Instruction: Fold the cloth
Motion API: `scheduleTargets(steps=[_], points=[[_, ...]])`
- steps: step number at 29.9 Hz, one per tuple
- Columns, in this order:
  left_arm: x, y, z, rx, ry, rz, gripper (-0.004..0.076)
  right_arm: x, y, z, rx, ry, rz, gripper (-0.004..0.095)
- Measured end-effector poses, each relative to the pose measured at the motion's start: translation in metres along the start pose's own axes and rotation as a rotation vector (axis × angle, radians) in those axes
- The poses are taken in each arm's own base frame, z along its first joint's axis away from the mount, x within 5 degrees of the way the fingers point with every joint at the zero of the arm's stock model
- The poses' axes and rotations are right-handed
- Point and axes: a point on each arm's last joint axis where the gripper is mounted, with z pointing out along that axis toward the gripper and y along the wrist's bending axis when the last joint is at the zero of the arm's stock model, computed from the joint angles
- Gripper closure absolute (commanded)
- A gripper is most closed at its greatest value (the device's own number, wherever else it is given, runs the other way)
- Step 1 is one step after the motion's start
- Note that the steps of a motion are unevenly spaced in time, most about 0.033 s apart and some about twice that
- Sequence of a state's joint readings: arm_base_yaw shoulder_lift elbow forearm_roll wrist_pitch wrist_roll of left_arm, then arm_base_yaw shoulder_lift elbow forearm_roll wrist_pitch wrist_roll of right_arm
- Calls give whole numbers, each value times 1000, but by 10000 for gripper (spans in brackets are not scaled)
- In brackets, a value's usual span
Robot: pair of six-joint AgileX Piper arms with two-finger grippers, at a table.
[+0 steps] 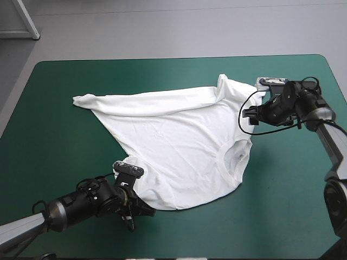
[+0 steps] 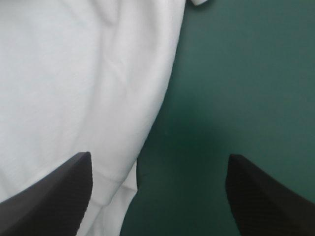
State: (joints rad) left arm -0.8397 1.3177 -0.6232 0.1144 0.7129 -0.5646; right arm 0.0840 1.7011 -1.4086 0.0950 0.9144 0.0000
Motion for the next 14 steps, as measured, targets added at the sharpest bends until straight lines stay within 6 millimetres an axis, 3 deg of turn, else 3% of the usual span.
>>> scheduleTargets(steps=[9, 11, 14], points=[[0, 0, 0, 7, -3, -11, 733, -1, -1, 75, 2, 86, 7, 237], [0, -1, 0, 9, -5, -16, 733, -4, 2, 80, 2, 83, -5, 278], [0, 0, 1, 10, -7, -18, 733, -8, 3, 84, 8, 81, -17, 419]])
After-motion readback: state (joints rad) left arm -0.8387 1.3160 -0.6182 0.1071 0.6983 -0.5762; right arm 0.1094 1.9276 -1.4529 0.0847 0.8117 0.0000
